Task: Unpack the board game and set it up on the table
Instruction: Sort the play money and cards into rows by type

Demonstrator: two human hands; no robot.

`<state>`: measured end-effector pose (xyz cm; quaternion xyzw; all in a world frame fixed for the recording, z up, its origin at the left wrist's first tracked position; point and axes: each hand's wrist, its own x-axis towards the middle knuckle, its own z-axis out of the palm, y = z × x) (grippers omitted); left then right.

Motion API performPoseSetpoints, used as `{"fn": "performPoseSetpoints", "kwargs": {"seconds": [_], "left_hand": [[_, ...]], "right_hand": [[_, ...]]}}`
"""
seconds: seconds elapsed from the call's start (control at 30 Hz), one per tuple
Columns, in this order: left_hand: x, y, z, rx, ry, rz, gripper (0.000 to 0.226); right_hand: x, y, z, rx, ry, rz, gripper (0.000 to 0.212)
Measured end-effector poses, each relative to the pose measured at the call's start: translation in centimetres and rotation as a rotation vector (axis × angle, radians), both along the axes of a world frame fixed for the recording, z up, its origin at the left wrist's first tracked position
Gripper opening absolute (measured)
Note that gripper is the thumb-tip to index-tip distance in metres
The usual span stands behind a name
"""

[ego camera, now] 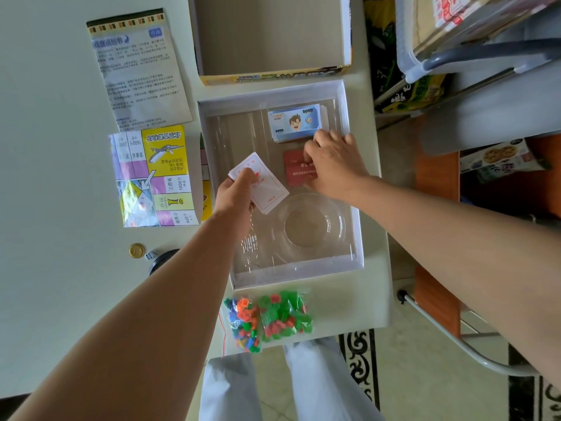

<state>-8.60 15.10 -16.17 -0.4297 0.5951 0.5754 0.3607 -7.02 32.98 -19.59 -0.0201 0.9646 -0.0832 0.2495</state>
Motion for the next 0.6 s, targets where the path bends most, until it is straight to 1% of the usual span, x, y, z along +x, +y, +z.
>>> {"fn": "performPoseSetpoints", "kwargs": {"seconds": [0.07,0.2,0.27,0.4,0.5,0.6], "left_hand": [[0.0,0.0,0.0,0.002,-0.001,0.004,0.014],[-0.1,0.0,0.0,0.012,-0.003,0.025,0.014],[-0.1,0.0,-0.1,0.014,-0.007,0.014,0.015],[-0.2,-0.2,-0.3,0.028,-0.012,0.005,0.014],[-0.1,-0.3,-0.2,0.057,-0.005,0.000,0.014],[-0.2,-0.3,-0.1,0.075,-0.003,0.009,0.014]], "right_hand": [[0.1,-0.1,0.1,-0.022,-0.030,0.032,0.045],[0.6,-0.5,-0.2,-0.055,-0.088,-0.016,0.048],[0.8,-0.4,-0.3,-0.054,-0.069,-0.015,0.049],[1.7,-0.3,-0.5,-0.040,0.045,0.009,0.053],[2.2,-0.5,-0.7,-0.010,0.046,0.001,0.058],[2.3,-0.5,-0.9,0.013,0.087,0.045,0.049]]}}
